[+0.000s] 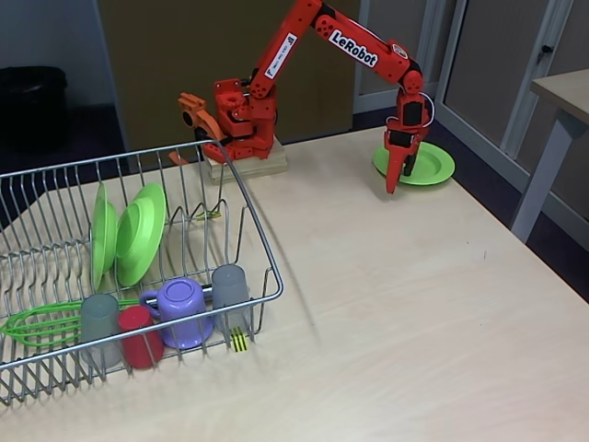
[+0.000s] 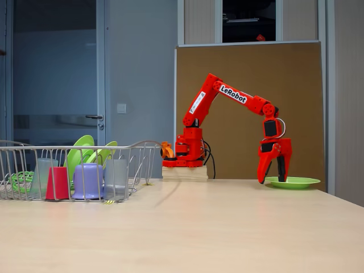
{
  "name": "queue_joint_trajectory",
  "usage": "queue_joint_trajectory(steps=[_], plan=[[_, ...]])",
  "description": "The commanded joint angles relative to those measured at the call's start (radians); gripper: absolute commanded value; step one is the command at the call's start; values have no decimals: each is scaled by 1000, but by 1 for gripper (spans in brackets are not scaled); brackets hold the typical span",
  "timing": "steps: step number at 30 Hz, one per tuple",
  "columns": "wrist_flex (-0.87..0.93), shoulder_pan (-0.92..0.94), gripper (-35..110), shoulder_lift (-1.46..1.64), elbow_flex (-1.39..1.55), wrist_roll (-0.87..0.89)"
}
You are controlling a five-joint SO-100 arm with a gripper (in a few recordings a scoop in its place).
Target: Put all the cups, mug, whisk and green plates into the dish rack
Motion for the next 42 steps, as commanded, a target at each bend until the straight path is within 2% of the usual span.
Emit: queue_joint_trajectory(steps=[1, 8, 31, 38, 42], plan=[[-41, -28, 42, 48, 34, 0], [-101, -58, 40, 37, 66, 38], [-206, 12, 11, 186, 308, -66], [-181, 37, 1, 215, 313, -66], [-156, 60, 0, 245, 308, -92]])
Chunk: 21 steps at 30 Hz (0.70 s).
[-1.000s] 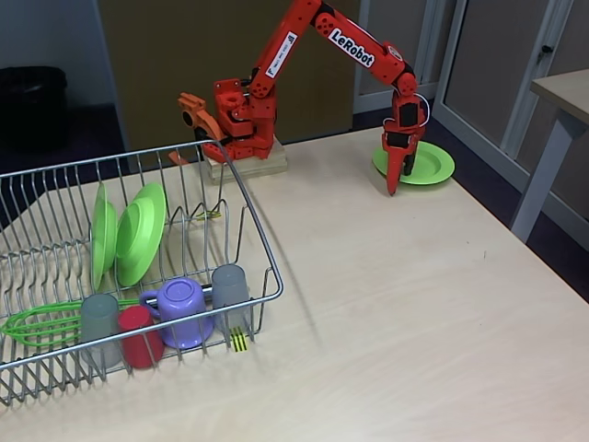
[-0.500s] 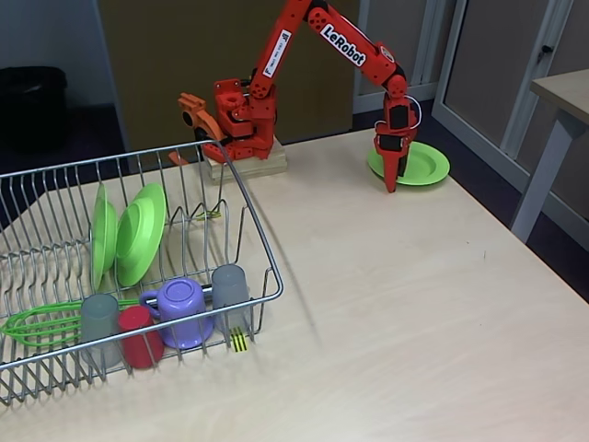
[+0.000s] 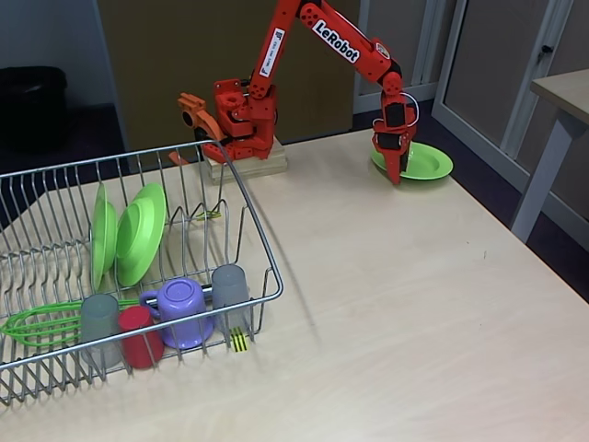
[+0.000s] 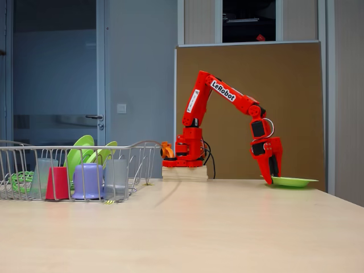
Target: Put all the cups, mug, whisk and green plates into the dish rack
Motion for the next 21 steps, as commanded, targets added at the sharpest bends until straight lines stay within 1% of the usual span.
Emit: queue_joint_trajectory(steps=[1, 7, 13, 21], plan=[[54, 20, 0, 67, -5, -29], [265, 86, 0, 115, -155, -77], [469, 173, 0, 126, -336, -195], [689, 288, 0, 120, -523, -295]])
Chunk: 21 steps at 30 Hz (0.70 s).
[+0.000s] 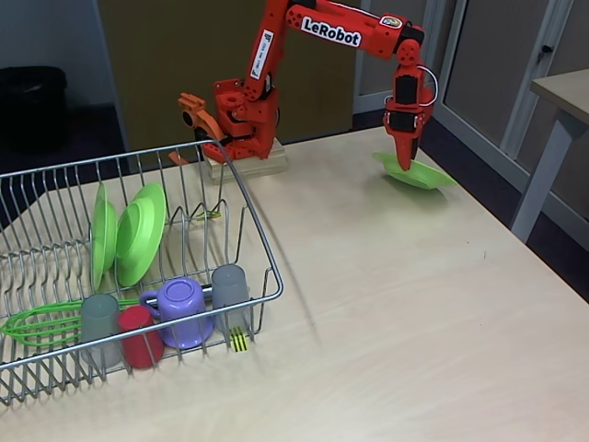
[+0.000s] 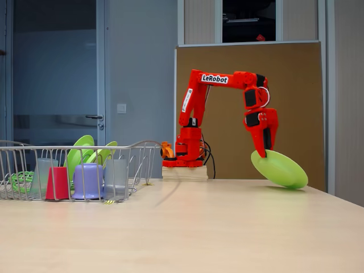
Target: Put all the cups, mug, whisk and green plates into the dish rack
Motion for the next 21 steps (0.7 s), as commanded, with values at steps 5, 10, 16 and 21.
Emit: queue_joint_trajectory(steps=[5, 10, 16, 21], plan=[[236, 95, 0, 67, -181, -110], [351, 153, 0, 71, -275, -189], [492, 225, 0, 71, -407, -281], [494, 313, 0, 103, -451, -436]])
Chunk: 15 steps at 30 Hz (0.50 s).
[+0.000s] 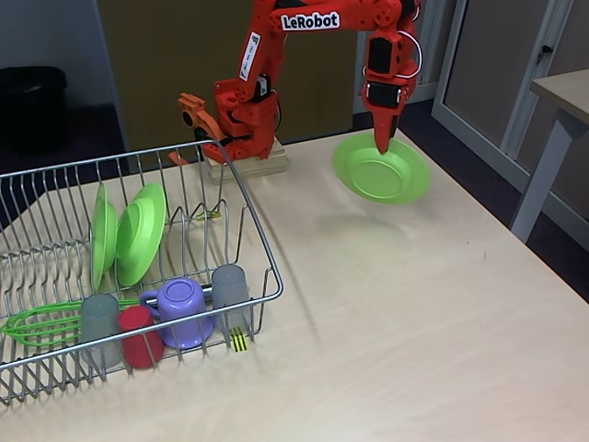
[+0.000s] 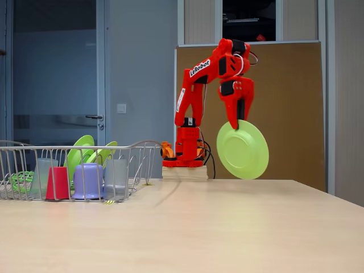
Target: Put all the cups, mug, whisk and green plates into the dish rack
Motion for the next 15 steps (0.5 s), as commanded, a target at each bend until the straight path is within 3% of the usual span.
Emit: queue_joint_trajectory(steps=[1, 15], plan=[[6, 51, 0, 74, -83, -109], [-41, 368, 0, 213, -284, -744]])
